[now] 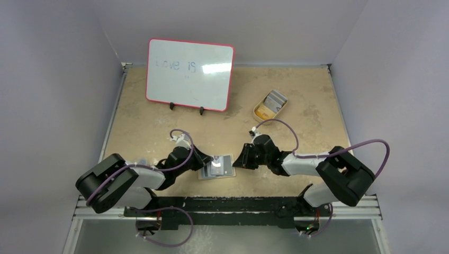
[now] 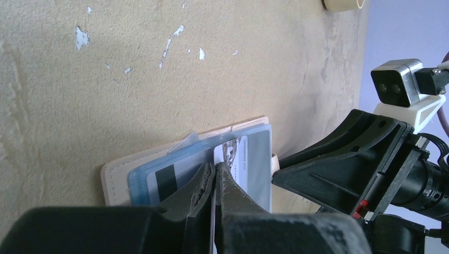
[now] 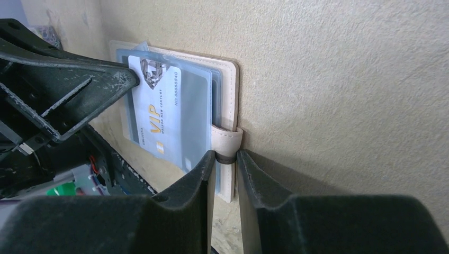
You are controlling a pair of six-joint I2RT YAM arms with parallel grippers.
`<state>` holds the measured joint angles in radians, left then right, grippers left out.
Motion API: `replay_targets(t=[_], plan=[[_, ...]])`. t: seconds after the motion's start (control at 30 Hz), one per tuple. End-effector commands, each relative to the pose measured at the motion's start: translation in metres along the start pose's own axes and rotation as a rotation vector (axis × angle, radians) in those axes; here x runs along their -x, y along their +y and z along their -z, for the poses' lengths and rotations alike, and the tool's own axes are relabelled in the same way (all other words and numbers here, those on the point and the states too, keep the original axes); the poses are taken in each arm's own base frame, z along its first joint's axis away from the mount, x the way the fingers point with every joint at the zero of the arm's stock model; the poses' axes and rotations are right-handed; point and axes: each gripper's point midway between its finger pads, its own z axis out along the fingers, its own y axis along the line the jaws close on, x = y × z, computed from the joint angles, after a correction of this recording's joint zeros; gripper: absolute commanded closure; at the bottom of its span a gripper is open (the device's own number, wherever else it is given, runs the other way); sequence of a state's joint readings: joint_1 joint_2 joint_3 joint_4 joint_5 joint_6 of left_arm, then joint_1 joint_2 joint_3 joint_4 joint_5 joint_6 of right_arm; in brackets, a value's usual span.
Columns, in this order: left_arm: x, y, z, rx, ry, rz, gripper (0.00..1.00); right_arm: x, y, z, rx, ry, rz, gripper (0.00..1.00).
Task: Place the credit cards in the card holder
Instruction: Insert the credit card into the card holder.
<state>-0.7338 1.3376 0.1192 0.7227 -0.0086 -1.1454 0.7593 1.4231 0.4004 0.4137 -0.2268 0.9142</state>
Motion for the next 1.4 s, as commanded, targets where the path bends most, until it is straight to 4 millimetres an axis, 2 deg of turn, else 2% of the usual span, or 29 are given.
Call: replay_targets(t=[0.0, 0.2, 0.4, 0.53, 0.6, 0.67, 0.83, 1.1, 1.37], plan=[[-0.006, 0.003, -0.002, -0.001, 0.008, 0.033, 1.0, -0.005, -0.008, -0.007, -0.016, 0.005, -0.011, 0.77], [0.002, -0.005, -0.006, -0.012, -0.043, 0.085, 1.0, -0.006, 0.004, -0.01, 0.013, -0.003, -0.043, 0.79], [0.006, -0.008, -0.003, 0.015, -0.066, 0.056, 0.99, -0.01, 0.008, -0.014, 0.032, 0.006, -0.074, 0.79], [0.011, -0.001, 0.008, 0.097, -0.071, 0.017, 0.72, -0.004, 0.001, -0.009, -0.027, -0.022, -0.056, 0.75], [0.017, -0.008, 0.014, 0.083, -0.084, 0.006, 0.65, 0.002, 0.002, -0.003, -0.047, -0.046, -0.036, 0.73], [0.018, -0.011, 0.018, 0.077, -0.088, 0.003, 0.62, 0.008, 0.004, 0.001, -0.059, -0.065, -0.017, 0.71], [0.015, -0.011, 0.017, 0.083, -0.069, 0.016, 0.6, 0.011, 0.012, 0.0, -0.034, -0.062, -0.003, 0.71], [0.006, -0.016, 0.006, 0.071, -0.022, 0.017, 0.6, 0.005, 0.014, -0.007, -0.011, -0.031, 0.001, 0.72], [-0.007, -0.03, 0.002, 0.026, 0.02, 0.068, 0.6, 0.006, 0.016, -0.01, -0.003, -0.029, 0.004, 0.74]])
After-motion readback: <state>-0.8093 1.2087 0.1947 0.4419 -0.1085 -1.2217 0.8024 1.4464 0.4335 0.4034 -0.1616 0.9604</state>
